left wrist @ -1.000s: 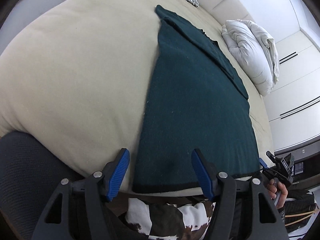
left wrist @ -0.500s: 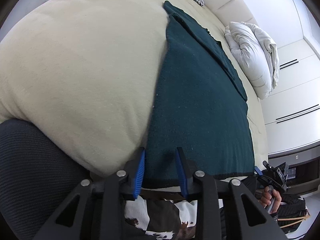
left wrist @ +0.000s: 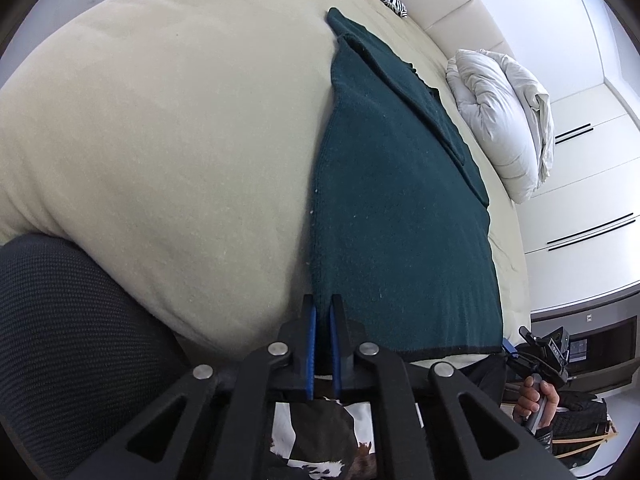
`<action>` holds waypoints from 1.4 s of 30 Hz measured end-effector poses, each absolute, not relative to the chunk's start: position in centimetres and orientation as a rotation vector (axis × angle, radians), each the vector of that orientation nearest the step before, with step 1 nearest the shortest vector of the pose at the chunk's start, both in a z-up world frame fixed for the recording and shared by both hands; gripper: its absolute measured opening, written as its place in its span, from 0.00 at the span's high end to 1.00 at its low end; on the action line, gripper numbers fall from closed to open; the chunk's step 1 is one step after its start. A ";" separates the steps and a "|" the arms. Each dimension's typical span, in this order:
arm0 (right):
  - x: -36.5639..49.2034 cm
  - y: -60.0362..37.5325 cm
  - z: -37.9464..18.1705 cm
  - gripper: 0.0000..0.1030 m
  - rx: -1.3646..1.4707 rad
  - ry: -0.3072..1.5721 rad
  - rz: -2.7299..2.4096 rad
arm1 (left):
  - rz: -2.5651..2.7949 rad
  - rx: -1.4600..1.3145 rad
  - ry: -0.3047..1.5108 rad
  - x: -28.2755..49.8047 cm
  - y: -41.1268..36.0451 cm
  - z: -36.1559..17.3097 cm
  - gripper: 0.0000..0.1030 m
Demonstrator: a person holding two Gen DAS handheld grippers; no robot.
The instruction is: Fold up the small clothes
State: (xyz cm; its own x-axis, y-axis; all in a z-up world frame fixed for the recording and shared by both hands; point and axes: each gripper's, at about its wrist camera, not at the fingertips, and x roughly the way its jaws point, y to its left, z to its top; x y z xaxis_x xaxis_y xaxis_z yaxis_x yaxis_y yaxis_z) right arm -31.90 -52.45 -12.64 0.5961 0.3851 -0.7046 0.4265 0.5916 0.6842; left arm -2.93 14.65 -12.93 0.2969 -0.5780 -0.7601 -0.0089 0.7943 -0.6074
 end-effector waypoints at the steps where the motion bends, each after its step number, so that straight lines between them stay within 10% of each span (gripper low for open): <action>1: -31.8 -52.4 -12.6 0.40 0.982 0.979 -0.026 | -0.405 -0.565 1.221 -2.9 14.7 -12.9 0.94; 28: -30.2 -52.1 -15.6 0.59 1.048 1.139 0.020 | -0.410 -0.561 1.213 -3.2 14.7 -12.9 0.94; 35: -29.9 -51.6 -16.1 0.93 1.035 1.154 0.034 | -0.415 -0.560 1.207 -3.3 14.7 -12.7 0.94; 42: -30.2 -51.2 -14.4 0.95 0.989 1.102 0.047 | -0.438 -0.597 1.168 -3.3 15.2 -11.9 0.94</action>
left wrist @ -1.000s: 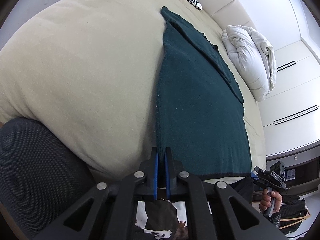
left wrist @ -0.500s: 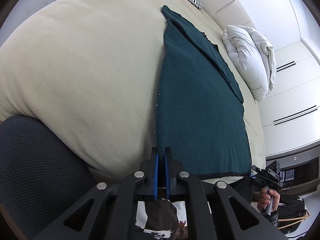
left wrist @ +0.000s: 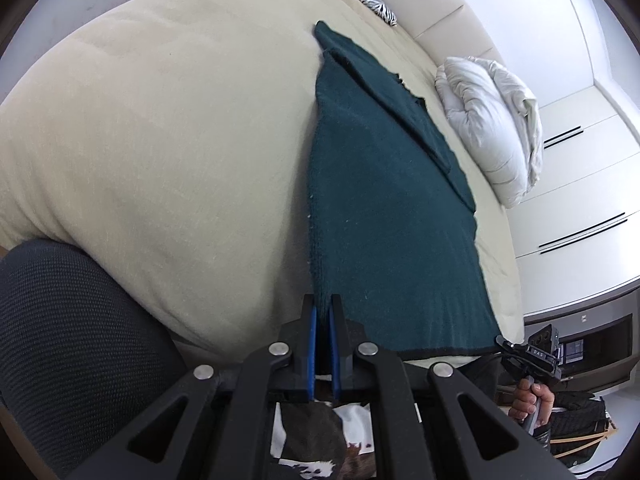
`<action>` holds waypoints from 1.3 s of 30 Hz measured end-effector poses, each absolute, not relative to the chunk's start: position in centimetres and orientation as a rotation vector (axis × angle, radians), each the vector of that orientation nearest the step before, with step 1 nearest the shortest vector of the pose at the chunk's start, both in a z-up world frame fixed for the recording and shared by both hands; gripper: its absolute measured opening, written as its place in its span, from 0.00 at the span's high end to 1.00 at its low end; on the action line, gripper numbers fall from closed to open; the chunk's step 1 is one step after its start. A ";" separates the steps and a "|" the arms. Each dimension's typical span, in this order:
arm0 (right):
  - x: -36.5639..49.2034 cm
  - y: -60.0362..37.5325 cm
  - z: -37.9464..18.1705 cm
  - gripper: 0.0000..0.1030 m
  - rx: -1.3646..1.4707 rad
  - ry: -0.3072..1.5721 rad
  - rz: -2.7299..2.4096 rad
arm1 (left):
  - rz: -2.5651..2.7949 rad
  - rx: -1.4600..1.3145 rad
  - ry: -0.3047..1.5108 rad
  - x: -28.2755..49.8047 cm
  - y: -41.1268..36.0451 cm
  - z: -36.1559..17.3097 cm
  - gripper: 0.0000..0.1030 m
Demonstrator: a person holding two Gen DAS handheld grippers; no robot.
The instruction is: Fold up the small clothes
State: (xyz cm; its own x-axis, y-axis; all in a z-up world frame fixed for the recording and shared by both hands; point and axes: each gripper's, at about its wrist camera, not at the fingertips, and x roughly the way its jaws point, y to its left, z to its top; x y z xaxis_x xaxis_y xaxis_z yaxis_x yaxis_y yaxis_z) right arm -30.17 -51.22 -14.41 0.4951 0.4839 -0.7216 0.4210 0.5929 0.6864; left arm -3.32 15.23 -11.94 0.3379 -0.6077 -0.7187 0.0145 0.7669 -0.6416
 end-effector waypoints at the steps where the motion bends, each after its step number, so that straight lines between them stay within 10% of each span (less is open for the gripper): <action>1: -30.1 -51.2 -13.9 0.95 0.986 1.085 0.057 | -0.447 -0.615 1.155 -3.3 15.4 -11.7 0.94; 21: -18.7 -51.4 -2.7 0.95 0.986 0.722 0.201 | -0.567 -0.835 0.881 7.7 15.2 -2.7 0.94; 39: 4.1 -57.1 -4.7 0.95 0.960 0.673 0.034 | -0.436 -0.867 0.903 29.5 11.2 -5.3 0.94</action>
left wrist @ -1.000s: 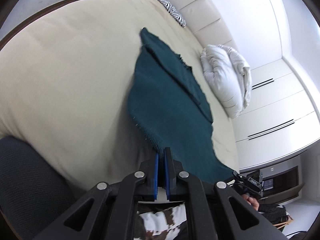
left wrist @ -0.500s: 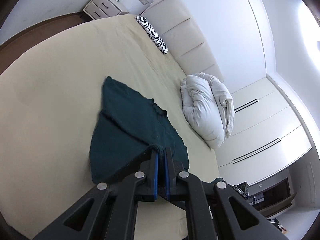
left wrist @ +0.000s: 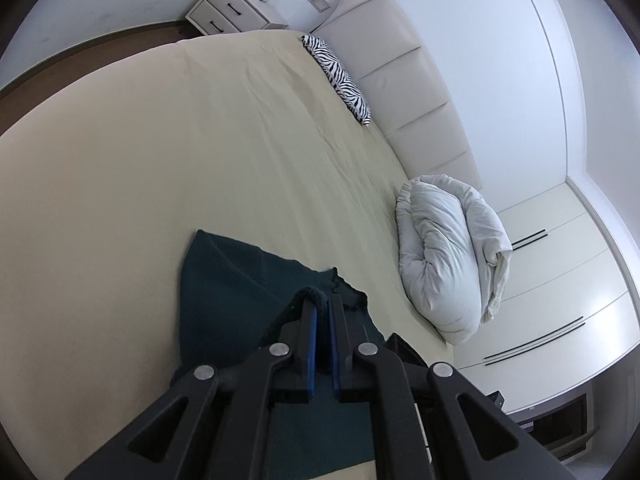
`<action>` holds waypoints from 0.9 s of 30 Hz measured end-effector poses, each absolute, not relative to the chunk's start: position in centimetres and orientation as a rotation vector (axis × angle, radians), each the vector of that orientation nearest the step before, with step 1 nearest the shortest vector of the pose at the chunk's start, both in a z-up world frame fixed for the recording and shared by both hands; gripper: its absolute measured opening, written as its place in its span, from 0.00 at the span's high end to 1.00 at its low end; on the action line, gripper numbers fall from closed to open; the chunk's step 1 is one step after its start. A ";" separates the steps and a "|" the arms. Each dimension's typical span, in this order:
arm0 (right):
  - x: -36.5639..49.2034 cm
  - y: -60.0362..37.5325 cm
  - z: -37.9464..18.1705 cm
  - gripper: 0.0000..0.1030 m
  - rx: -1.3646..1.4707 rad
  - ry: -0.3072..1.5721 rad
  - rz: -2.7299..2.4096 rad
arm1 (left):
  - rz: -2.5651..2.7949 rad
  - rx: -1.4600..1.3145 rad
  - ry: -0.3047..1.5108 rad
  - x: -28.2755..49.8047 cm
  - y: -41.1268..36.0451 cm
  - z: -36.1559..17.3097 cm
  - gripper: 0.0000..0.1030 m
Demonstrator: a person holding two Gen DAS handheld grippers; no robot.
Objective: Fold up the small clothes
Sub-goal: 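Carry the held hem with both grippers over the strip toward the collar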
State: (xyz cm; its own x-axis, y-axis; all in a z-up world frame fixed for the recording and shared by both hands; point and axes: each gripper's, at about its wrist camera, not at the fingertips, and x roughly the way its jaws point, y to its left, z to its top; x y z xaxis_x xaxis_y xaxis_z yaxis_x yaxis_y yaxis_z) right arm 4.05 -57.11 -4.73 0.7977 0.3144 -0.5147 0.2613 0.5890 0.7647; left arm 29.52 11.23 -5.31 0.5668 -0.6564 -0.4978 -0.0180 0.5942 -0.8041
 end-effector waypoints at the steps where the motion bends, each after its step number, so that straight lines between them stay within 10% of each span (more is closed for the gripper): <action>1: 5.5 -57.4 -5.1 0.95 0.955 0.679 0.022 | -0.429 -0.869 0.915 30.5 11.0 -6.0 0.94; 16: 16.8 -61.0 -12.8 0.95 0.930 0.744 -0.169 | -0.271 -0.835 1.038 40.0 8.5 -14.0 0.93; 19: 17.9 -61.6 -14.5 0.91 0.940 0.777 -0.194 | -0.278 -0.884 1.030 39.6 9.0 -14.6 0.80; 23: 17.4 -61.5 -14.4 0.40 0.922 0.743 -0.209 | -0.256 -0.870 0.970 37.5 10.8 -12.7 0.50; 27: 15.7 -61.1 -12.4 0.37 0.861 0.694 -0.215 | -0.268 -0.836 0.924 34.7 11.9 -10.6 0.50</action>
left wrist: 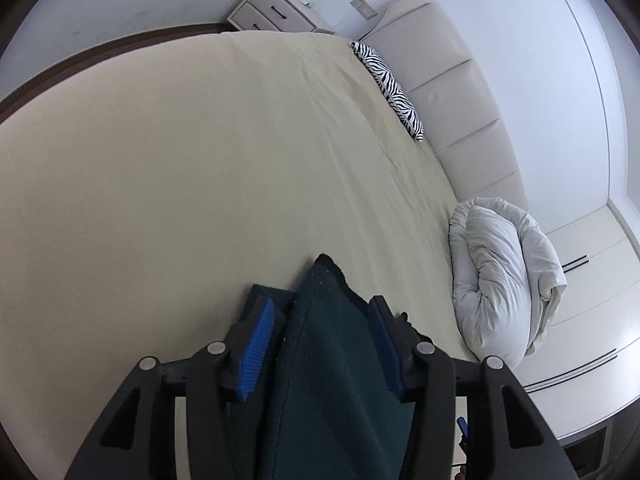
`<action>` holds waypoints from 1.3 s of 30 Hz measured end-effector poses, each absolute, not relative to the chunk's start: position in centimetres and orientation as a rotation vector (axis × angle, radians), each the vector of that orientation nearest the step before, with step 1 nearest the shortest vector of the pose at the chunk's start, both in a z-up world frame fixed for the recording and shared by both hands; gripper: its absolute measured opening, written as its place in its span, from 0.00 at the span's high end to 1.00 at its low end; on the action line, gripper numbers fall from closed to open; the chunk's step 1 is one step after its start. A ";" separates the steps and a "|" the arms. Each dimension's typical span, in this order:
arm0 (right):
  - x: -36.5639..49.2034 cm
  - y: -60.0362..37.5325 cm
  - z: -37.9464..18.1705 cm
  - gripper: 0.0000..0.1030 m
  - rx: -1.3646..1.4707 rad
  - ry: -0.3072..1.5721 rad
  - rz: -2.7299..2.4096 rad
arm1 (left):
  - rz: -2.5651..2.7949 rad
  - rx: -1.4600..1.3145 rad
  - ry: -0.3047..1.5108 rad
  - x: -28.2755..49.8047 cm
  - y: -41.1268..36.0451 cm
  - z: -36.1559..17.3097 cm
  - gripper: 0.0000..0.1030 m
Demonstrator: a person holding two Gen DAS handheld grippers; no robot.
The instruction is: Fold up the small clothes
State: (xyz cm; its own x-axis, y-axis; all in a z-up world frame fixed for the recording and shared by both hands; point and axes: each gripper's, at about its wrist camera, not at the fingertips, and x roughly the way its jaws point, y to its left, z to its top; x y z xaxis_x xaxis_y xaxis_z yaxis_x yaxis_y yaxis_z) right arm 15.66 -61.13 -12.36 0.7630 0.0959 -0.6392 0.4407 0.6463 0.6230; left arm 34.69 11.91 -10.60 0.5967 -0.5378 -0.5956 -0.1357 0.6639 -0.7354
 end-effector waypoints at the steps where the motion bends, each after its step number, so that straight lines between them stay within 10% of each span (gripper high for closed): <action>1: 15.2 -60.9 -12.0 0.37 0.849 0.704 -0.210 | -0.271 -0.805 0.921 33.8 11.8 -10.2 0.50; 16: 2.2 -53.5 -11.1 0.38 0.546 0.814 -0.160 | -0.257 -0.395 0.901 23.3 7.2 -10.0 0.50; 25: -0.5 -53.7 -11.2 0.39 0.506 0.827 -0.185 | -0.210 -0.297 0.915 22.7 6.8 -11.0 0.78; 32: -1.0 -54.1 -11.7 0.41 0.482 0.835 -0.218 | -0.195 -0.205 0.875 20.8 5.6 -9.9 0.79; 39: -1.2 -53.1 -12.2 0.62 0.414 0.866 -0.202 | -0.203 -0.184 0.881 20.0 5.2 -10.6 0.87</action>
State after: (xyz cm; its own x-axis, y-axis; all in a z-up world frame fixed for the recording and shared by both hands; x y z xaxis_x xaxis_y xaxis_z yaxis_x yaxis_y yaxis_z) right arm -1.22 -53.12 -12.19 0.6350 -0.0059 -0.7725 0.3369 0.9020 0.2700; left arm 20.03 5.15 -10.59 0.6195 -0.2511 -0.7437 0.0999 0.9650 -0.2426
